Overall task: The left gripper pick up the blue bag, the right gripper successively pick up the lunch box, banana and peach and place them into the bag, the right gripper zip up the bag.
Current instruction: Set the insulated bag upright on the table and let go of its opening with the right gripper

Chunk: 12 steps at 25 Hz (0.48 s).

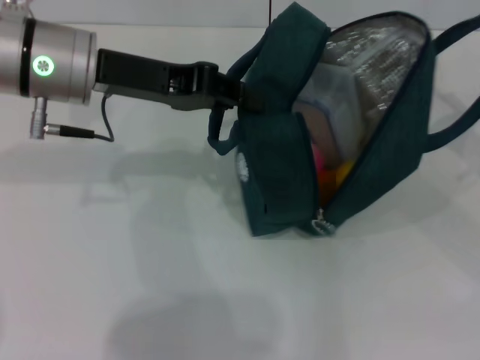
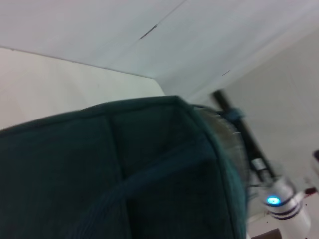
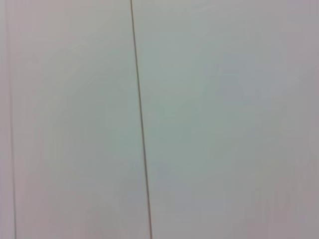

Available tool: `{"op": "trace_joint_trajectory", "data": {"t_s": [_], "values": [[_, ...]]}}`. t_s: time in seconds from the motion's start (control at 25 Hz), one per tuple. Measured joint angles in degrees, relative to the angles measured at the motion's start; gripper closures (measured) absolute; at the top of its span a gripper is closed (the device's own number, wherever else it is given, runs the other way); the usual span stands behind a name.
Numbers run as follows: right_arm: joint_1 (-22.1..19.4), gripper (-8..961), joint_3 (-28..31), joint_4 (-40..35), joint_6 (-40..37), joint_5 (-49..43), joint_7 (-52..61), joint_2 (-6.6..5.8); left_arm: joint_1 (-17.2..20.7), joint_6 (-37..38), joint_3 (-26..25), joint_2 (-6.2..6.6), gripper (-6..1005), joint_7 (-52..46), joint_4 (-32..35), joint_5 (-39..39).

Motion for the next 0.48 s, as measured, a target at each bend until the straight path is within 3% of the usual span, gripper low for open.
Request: {"op": "trace_joint_trajectory", "data": {"t_s": [0.16,0.48], "values": [[-2.1,231,0.3,-4.1,-6.4,1.1,0.6,-0.2,1.1,0.0,0.0,-0.03,907,0.6,-1.0,0.0],[-4.9,241,-0.7,-15.8,-14.0,0.9,12.6,-0.4,1.0,2.7,-0.1,-0.5,907,0.7,-5.7,-0.4]]}}
